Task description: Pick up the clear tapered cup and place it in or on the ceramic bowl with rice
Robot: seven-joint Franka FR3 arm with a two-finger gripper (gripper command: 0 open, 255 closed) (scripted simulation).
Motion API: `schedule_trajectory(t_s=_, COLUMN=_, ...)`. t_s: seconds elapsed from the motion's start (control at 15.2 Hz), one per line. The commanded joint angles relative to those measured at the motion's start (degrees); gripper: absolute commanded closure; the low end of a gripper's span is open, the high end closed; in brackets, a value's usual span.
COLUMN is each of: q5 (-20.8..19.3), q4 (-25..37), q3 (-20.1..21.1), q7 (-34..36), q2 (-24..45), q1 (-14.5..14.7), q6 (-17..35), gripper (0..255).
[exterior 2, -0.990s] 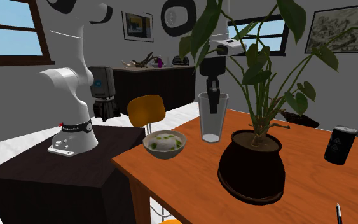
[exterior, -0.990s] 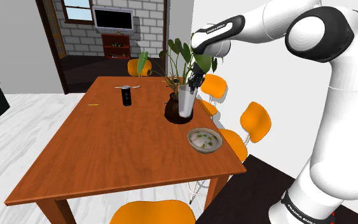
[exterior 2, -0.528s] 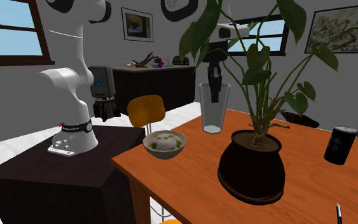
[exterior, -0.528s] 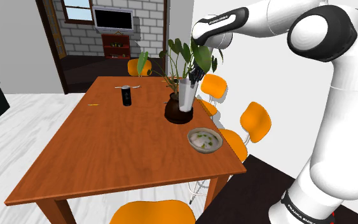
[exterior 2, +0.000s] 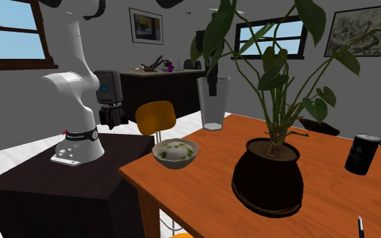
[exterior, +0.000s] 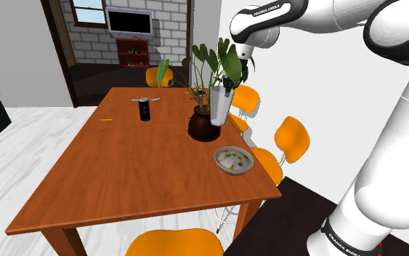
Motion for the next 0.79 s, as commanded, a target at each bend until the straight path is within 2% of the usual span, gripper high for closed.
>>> schedule_trajectory(t_s=0.0, q5=-1.2, q4=-5.1, q3=0.1, q7=0.6, q2=-5.0, q1=0.3, q6=0.3, gripper=255)
schedule_trajectory(t_s=0.59, q5=-5.7, q4=-21.6, q3=1.6, q7=3.9, q2=-26.3, q1=-0.4, q6=-3.6, gripper=255)
schedule_trajectory(t_s=0.73, q5=-5.7, q4=-23.1, q3=1.6, q7=3.7, q2=-26.2, q1=-0.5, q6=-2.1, gripper=255)
